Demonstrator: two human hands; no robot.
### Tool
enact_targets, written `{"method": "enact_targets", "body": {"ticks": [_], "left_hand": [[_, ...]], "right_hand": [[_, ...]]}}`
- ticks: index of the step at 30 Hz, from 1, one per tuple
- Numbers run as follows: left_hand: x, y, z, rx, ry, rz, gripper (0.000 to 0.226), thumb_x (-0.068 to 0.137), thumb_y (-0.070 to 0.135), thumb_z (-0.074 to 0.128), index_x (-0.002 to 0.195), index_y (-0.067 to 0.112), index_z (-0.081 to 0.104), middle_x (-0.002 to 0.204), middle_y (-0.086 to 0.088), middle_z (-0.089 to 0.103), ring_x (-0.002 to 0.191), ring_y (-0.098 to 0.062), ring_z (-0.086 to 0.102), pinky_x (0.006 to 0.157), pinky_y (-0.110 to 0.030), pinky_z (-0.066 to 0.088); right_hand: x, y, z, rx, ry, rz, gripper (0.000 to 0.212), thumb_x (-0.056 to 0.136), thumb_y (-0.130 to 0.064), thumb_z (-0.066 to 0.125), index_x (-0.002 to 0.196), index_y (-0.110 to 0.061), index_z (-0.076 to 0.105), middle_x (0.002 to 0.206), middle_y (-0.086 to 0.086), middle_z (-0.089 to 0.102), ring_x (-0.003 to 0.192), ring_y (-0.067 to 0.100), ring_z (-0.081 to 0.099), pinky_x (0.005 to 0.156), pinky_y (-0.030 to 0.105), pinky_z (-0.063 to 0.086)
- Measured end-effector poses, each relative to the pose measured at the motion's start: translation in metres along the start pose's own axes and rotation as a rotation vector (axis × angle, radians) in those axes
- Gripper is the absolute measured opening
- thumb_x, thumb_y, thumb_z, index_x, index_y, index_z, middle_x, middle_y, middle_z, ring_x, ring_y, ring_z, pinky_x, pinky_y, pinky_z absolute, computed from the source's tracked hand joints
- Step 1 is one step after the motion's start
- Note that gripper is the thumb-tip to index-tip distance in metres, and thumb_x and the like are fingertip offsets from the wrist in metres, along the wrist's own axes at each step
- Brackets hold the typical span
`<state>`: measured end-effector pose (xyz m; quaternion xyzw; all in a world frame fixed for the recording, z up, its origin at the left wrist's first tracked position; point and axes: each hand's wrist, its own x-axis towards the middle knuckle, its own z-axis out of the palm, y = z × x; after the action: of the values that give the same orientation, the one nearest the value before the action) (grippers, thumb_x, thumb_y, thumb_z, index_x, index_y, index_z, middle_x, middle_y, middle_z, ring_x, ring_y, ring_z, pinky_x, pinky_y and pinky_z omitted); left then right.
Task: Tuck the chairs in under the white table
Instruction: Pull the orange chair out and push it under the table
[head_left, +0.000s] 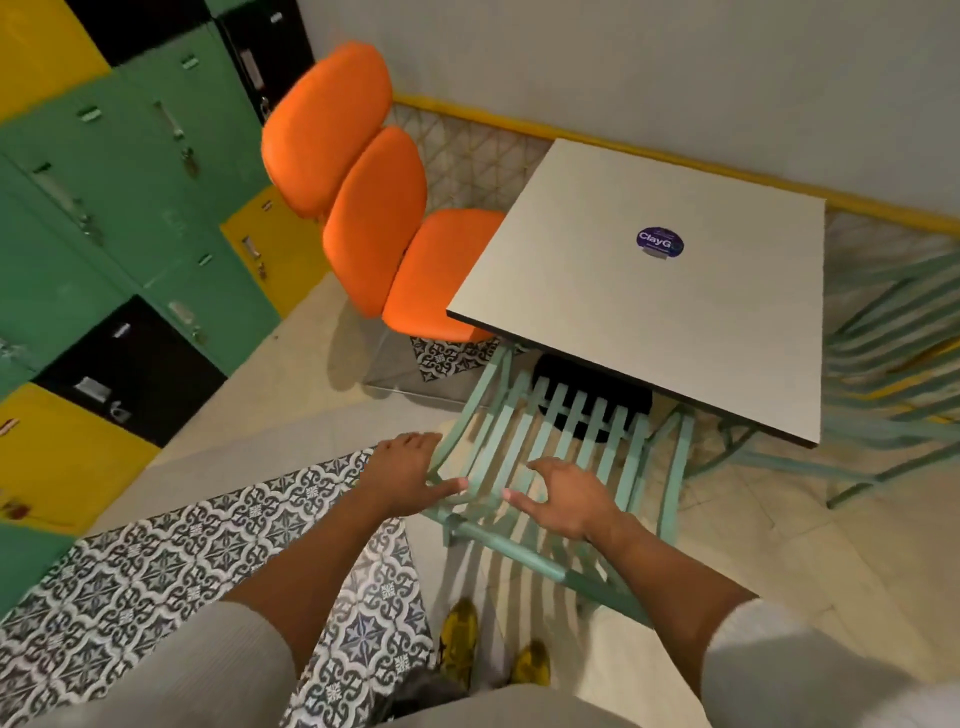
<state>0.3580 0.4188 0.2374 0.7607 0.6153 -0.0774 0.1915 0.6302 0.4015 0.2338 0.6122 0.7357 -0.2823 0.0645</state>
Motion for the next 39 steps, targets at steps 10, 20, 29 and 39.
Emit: {"method": "enact_targets", "body": {"ticks": [10, 20, 29, 39], "left_hand": [[-0.008, -0.088, -0.111, 0.031, 0.247, -0.131, 0.101, 0.094, 0.087, 0.033, 0.168, 0.018, 0.025, 0.174, -0.003, 0.027, 0.159, -0.024, 0.027, 0.124, -0.050, 0.027], [0.010, -0.213, -0.212, 0.105, 0.348, -0.163, 0.096, 0.096, 0.084, 0.034, 0.167, 0.018, 0.027, 0.174, -0.003, 0.029, 0.160, -0.025, 0.027, 0.128, -0.051, 0.026], [0.041, -0.364, -0.302, 0.159, 0.298, -0.092, 0.099, 0.091, 0.090, 0.036, 0.167, 0.026, 0.029, 0.170, -0.003, 0.037, 0.156, -0.024, 0.036, 0.125, -0.053, 0.031], [0.108, -0.467, -0.403, 0.218, 0.219, 0.017, 0.098, 0.088, 0.087, 0.050, 0.165, 0.030, 0.034, 0.157, -0.002, 0.056, 0.142, -0.026, 0.054, 0.114, -0.050, 0.047]], "right_hand": [[0.065, -0.089, -0.106, -0.178, 0.237, -0.243, 0.088, 0.093, -0.087, 0.036, 0.148, -0.021, 0.054, 0.147, 0.005, 0.060, 0.133, 0.027, 0.056, 0.106, 0.050, 0.049], [0.137, -0.223, -0.166, -0.238, 0.413, -0.358, 0.084, 0.094, -0.083, 0.040, 0.149, -0.021, 0.054, 0.146, 0.000, 0.062, 0.127, 0.024, 0.062, 0.098, 0.043, 0.052], [0.233, -0.364, -0.210, -0.251, 0.520, -0.324, 0.086, 0.093, -0.086, 0.037, 0.155, -0.028, 0.046, 0.156, -0.004, 0.054, 0.138, 0.021, 0.054, 0.103, 0.047, 0.050], [0.332, -0.467, -0.252, -0.250, 0.587, -0.255, 0.090, 0.094, -0.082, 0.040, 0.156, -0.017, 0.041, 0.147, 0.006, 0.060, 0.126, 0.028, 0.064, 0.093, 0.046, 0.057]]}}
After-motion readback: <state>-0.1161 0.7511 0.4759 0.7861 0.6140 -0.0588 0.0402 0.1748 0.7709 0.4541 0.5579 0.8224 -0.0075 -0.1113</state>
